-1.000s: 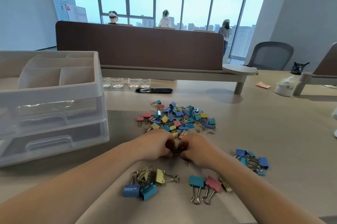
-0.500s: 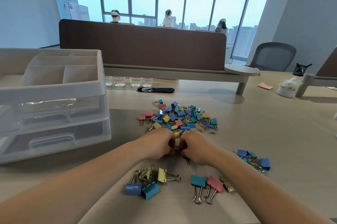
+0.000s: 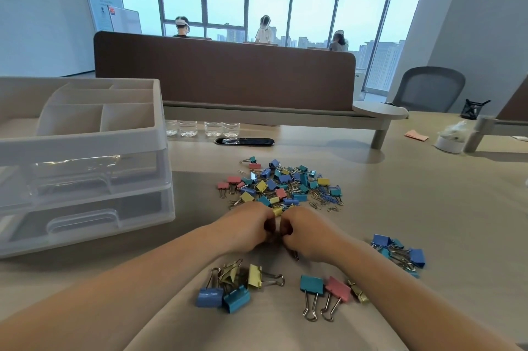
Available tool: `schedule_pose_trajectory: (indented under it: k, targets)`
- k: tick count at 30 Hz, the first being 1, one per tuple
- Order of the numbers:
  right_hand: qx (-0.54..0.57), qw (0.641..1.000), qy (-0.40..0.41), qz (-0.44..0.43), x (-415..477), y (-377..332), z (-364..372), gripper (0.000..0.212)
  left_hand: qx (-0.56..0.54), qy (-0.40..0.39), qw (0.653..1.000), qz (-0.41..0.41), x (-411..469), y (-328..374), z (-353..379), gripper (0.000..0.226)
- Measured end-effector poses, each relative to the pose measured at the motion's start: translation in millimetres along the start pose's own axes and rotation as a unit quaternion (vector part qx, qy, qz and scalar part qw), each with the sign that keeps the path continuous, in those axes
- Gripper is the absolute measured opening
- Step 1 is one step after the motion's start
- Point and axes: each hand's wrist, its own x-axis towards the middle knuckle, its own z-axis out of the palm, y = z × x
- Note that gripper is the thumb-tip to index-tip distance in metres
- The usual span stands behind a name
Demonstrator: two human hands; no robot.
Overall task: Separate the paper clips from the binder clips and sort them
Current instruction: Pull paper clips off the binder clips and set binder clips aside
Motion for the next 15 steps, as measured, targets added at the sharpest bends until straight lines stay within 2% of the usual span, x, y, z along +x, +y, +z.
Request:
schedule_pose_trajectory:
  k: [4,9,15]
  targets:
    - [0.026,1.0,0.016,-0.001,-1.8,4.9,2.8,0.006,0.009,0.0,1.0,-0.001,1.0,-2.0,-0.2,0.01]
    - [0.072,0.997,0.019,0.009,-0.7,9.6,3.1,0.018,-0.003,0.018,1.0,0.011,-1.3,-2.6,-2.6,0.011]
    - [0.093,0.995,0.021,0.019,-1.0,8.3,3.5,0.02,-0.014,0.033,0.999,0.024,-6.7,-5.4,-2.2,0.013]
